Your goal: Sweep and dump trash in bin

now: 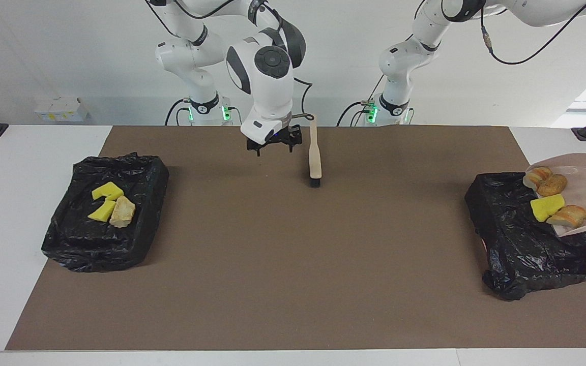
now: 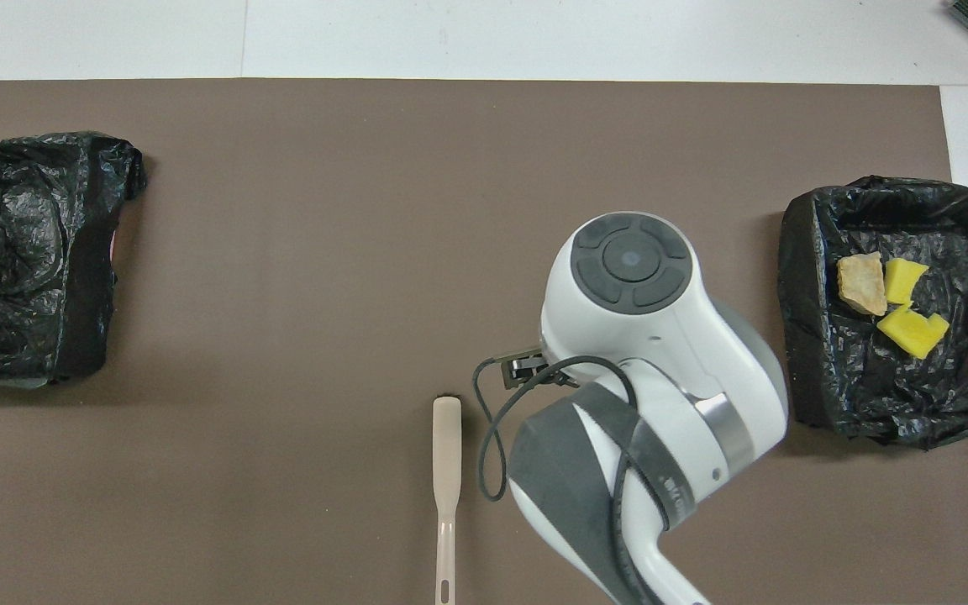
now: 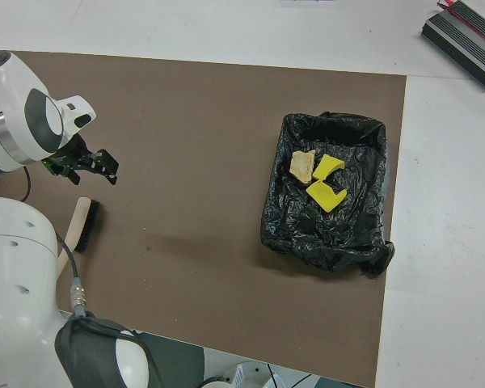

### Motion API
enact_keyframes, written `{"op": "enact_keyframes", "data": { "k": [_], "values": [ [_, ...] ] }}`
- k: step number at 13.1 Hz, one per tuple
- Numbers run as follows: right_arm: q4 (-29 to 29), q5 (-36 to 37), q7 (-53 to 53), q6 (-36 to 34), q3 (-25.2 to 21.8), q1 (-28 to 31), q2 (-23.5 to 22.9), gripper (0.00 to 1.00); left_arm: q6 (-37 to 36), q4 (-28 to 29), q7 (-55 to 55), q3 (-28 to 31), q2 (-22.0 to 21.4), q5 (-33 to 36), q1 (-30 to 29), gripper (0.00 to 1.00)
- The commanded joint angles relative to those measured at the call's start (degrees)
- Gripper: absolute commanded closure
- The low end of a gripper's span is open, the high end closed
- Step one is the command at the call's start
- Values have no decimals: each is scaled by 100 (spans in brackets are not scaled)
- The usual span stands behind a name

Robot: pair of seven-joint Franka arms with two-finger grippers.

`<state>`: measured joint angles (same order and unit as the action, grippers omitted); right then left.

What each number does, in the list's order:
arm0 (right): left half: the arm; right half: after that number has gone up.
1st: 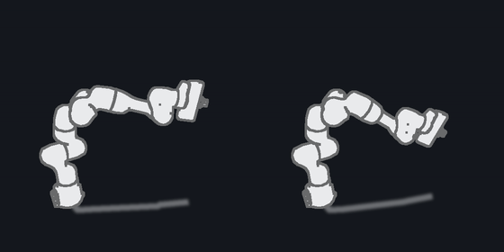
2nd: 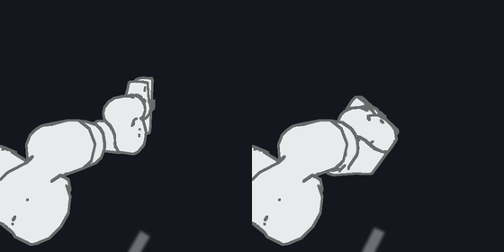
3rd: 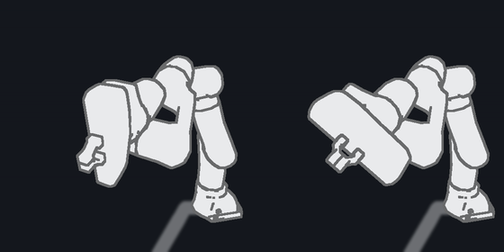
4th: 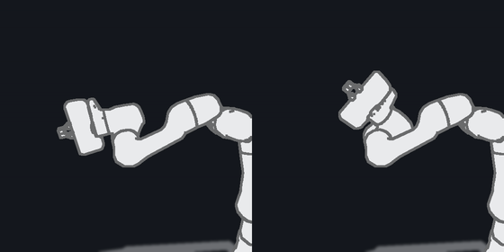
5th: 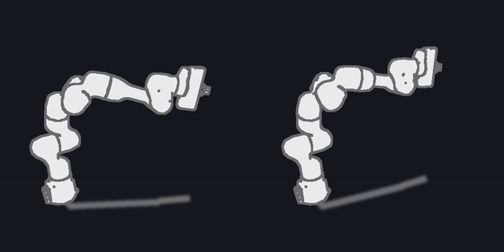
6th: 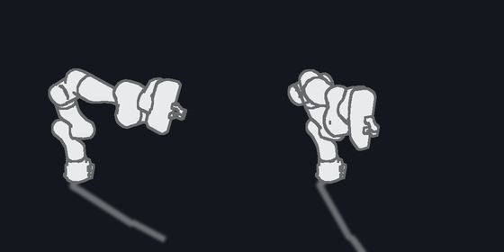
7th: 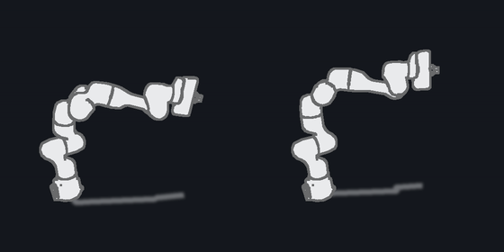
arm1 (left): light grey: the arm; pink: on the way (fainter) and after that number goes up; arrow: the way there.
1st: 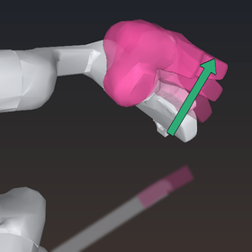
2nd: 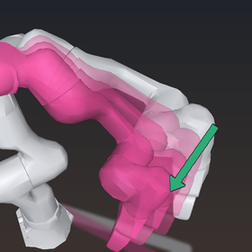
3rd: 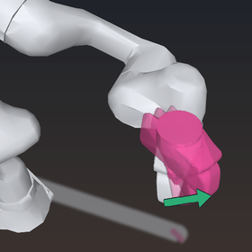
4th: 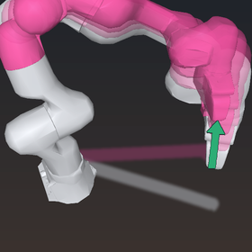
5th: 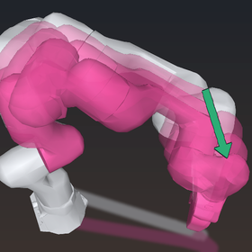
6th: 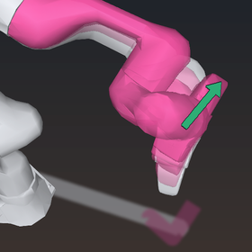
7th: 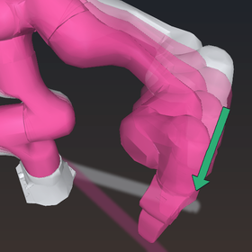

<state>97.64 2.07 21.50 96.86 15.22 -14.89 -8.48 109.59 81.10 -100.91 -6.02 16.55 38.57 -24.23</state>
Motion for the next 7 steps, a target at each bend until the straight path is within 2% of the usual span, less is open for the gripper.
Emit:
{"op": "enact_keyframes", "data": {
  "k": [1, 4, 7],
  "values": [
    [-184, 582, -504, -159, 68, 336, -40, 0, 1, -77, 720, 49, 6, 666, 320, 100],
    [-463, 628, -1252, -150, 59, 1012, 4, 0, -156, -77, 774, 57, -12, 1309, 576, 100],
    [-553, 628, -1351, -168, 51, 1540, 179, 0, -331, -121, 748, 40, -99, 1469, 647, 100]
  ]
}}
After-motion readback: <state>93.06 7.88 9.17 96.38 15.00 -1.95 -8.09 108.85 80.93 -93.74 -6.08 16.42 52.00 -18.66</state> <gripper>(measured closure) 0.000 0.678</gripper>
